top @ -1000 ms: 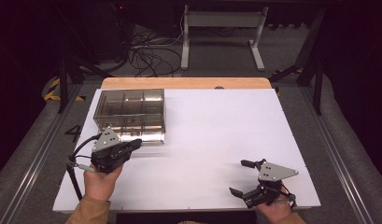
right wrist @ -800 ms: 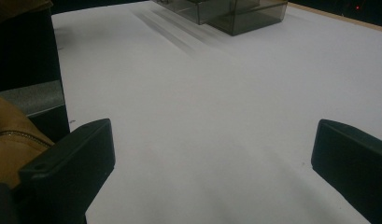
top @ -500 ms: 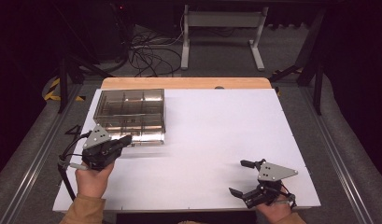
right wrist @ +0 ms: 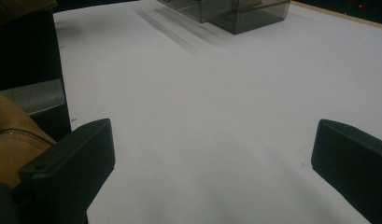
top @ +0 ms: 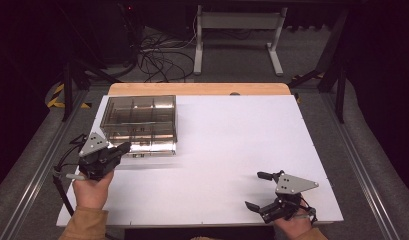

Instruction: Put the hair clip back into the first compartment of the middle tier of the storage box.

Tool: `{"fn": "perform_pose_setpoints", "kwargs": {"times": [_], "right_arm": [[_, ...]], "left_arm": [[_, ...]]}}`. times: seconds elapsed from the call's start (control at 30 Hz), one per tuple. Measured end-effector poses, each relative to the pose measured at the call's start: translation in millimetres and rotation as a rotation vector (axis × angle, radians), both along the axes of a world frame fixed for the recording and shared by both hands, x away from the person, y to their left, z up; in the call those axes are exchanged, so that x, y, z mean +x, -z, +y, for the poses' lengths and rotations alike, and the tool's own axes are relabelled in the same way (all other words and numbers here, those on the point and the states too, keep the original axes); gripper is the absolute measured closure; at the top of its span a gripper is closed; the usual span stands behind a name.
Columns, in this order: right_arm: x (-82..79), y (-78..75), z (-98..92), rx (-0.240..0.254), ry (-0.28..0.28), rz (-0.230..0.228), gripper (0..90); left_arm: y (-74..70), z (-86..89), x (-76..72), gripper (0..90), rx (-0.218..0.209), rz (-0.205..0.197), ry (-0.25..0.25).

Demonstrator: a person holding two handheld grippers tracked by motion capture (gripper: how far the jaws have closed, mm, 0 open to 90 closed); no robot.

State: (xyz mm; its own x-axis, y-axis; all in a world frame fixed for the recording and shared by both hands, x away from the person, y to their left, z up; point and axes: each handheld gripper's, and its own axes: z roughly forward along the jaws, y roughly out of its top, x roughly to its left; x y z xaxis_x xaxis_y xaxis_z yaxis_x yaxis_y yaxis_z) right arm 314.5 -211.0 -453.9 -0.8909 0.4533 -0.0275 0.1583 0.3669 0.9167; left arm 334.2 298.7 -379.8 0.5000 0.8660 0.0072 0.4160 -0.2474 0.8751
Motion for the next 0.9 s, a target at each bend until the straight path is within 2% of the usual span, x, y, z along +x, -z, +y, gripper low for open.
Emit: {"fn": "perform_pose_setpoints", "kwargs": {"times": [0.37,0.6,0.9], "right_arm": [[0.3,0.6,1.1,-0.003,-0.002,0.005,0.4],[1.0,1.2,2.2,-0.006,-0.004,0.007,0.3],[1.8,1.8,3.4,-0.008,-0.006,0.012,0.3]], "left_arm": [[7.2,6.3,7.9,88.1,0.041,0.009,-0.049],[12.5,12.9,13.7,88.1,0.025,0.026,-0.08],[17.7,17.7,19.3,88.0,0.025,0.041,-0.109]]}}
